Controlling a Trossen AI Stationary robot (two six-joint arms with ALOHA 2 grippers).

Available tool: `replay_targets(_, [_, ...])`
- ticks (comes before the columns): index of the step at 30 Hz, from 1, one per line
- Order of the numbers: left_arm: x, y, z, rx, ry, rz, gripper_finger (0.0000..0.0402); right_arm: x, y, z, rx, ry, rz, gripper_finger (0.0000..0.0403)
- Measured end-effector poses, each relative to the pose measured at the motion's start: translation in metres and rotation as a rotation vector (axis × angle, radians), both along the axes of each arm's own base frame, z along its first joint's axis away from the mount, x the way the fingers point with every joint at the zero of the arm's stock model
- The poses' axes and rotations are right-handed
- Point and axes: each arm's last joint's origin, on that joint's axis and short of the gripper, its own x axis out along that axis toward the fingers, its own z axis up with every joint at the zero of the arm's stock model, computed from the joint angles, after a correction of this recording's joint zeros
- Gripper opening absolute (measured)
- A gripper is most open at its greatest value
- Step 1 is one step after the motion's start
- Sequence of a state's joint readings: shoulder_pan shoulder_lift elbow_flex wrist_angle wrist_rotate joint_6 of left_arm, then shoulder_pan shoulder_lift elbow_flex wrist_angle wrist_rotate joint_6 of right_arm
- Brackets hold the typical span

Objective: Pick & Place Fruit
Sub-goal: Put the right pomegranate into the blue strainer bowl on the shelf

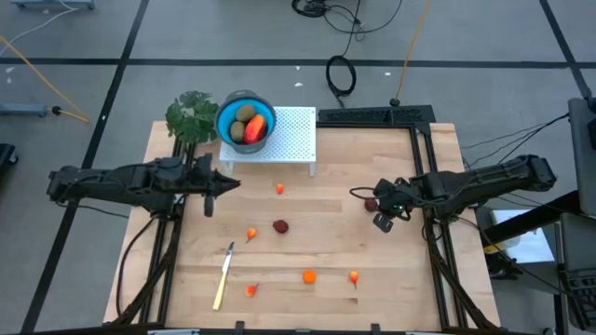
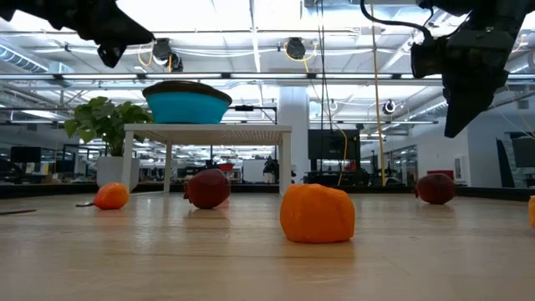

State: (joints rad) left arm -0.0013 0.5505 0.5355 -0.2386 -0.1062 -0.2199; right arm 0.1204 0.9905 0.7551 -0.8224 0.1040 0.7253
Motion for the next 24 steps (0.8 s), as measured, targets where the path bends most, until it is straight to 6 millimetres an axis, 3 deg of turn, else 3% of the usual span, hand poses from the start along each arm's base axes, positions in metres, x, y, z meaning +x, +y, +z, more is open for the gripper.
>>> replay_targets(8, [-0.023, 0.000, -0.004, -0.010, -0.079, 0.002, 0.0013, 0.001, -0.010, 0.000, 0.001, -0.001, -0.057, 0.0065])
replay_targets(20, [-0.033, 0.000, -0.002, 0.027, -0.106, -0.007, 0.0019, 0.001, -0.023, 0.000, 0.012, -0.005, -0.155, 0.0239])
replay_targets(24, [-0.034, 0.000, -0.004, 0.021, -0.086, -0.006, 0.0019, 0.005, -0.024, -0.010, 0.013, -0.064, -0.160, 0.0281])
